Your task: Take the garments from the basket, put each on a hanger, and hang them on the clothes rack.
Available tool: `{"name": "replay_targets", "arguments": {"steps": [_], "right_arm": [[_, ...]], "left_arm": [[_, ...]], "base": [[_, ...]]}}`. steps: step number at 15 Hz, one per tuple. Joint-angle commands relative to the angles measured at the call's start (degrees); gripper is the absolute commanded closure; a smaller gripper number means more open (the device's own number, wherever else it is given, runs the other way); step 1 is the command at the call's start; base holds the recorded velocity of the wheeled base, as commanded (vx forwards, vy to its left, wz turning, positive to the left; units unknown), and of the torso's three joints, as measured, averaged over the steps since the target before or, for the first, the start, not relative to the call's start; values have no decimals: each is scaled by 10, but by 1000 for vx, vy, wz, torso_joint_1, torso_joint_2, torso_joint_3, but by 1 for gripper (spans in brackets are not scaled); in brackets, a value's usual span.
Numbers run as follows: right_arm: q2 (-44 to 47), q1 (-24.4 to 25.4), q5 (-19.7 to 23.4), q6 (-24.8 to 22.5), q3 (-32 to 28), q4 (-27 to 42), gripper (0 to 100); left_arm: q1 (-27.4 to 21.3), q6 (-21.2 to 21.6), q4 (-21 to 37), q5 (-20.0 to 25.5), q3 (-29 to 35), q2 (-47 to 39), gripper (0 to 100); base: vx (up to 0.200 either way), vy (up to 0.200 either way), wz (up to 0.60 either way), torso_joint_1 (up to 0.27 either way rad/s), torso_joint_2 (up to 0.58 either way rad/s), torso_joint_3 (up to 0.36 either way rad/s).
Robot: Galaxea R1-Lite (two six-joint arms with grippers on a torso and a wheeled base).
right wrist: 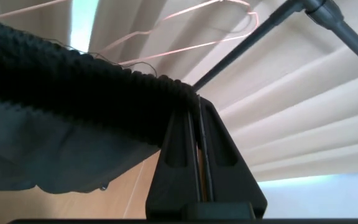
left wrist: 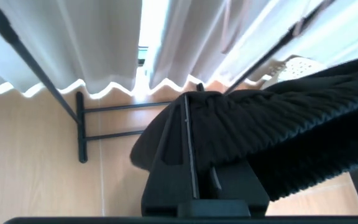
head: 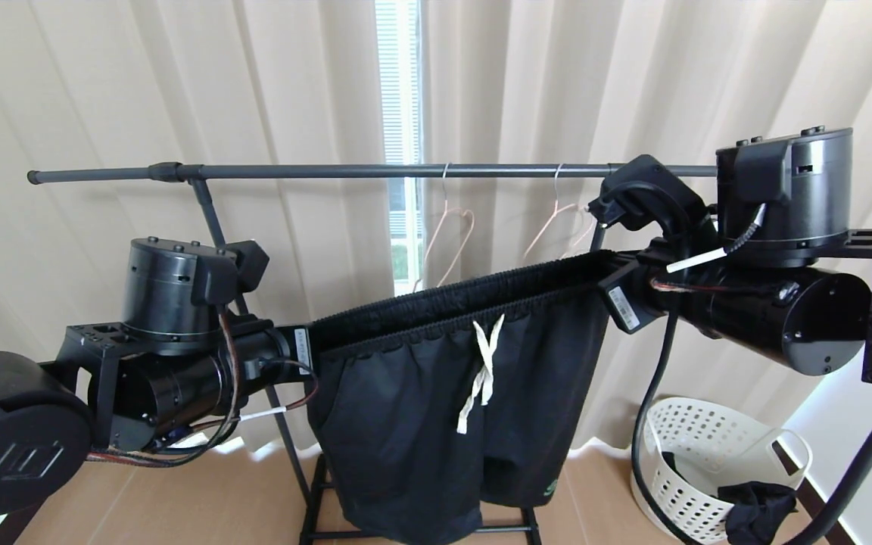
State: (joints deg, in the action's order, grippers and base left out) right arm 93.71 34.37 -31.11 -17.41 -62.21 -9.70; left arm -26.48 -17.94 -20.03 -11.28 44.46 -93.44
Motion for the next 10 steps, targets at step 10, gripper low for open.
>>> {"name": "replay_targets", "arguments": {"steps": [10], "right_arm": [[2, -84, 2, -9, -29, -1, 100]], "left_arm": [[49, 16, -12, 2, 0, -2, 100]], "base": [[0, 0, 0, 0, 0, 0]]}}
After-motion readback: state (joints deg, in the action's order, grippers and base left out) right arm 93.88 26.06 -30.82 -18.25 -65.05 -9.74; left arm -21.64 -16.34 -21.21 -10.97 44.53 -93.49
